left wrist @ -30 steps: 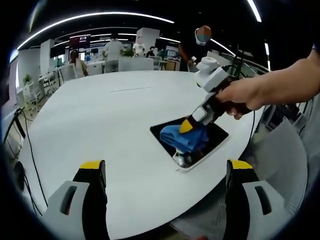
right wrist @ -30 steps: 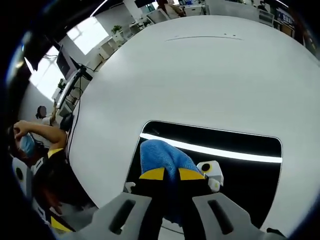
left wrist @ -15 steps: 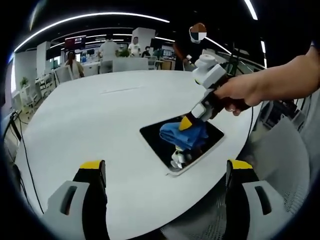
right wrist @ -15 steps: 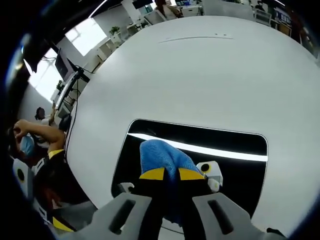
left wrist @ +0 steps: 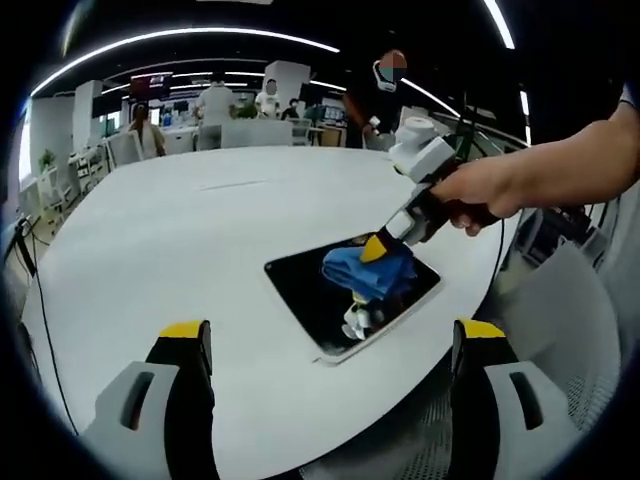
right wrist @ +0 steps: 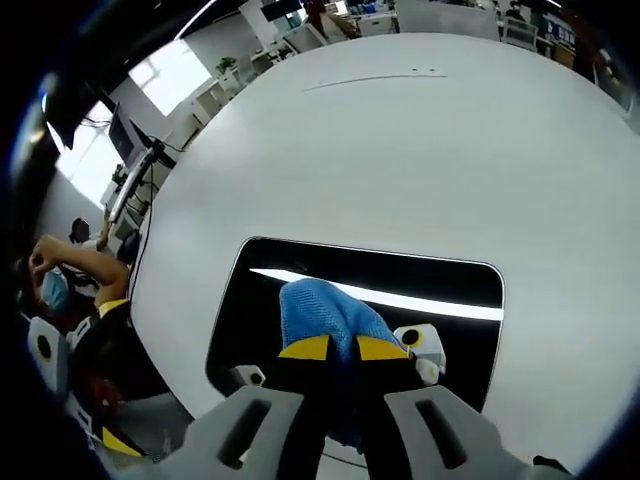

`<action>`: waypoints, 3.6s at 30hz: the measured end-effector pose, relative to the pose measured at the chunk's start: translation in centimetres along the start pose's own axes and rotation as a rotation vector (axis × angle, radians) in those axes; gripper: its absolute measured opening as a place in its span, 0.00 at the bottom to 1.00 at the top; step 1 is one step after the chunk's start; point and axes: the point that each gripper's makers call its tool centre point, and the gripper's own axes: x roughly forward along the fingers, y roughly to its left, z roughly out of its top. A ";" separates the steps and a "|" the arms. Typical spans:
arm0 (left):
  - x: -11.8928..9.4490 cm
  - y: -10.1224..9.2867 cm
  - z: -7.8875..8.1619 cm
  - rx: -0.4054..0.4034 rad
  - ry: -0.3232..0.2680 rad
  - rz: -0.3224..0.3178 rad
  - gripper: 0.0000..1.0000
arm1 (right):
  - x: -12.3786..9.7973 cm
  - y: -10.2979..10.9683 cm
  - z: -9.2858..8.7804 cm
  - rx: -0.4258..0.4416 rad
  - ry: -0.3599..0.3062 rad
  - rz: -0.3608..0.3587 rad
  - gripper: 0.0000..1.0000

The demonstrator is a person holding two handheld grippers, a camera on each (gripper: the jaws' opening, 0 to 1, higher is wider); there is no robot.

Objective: Wipe the mirror surface with the cleaning cloth until all visible marks leave the cleaned area.

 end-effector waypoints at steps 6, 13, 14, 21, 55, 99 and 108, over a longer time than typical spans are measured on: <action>0.3 -0.2 -0.1 -0.004 0.030 0.021 0.99 | -0.3 -1.4 -0.1 0.006 -0.006 -0.009 0.03; 0.5 -0.5 -0.2 0.033 0.010 0.062 0.99 | -0.7 -2.7 -0.2 0.011 0.000 -0.020 0.03; 0.6 -0.6 -0.4 0.023 0.016 0.056 0.99 | -0.7 -2.9 -0.2 0.011 0.000 -0.022 0.03; 0.7 -0.4 -1.5 0.015 0.048 0.037 0.99 | -1.2 -3.9 -0.5 0.015 -0.003 -0.033 0.03; 1.0 -0.8 -2.0 0.019 0.055 0.013 0.99 | -3.1 -8.9 -1.3 0.079 -0.003 -0.125 0.02; 0.8 -0.8 -1.4 0.002 0.036 0.014 0.99 | -4.9 -7.5 -5.7 0.153 -0.032 -0.152 0.03; 0.9 -1.1 -1.4 0.003 0.039 -0.009 0.99 | -5.3 -7.3 -6.5 0.191 -0.037 -0.144 0.02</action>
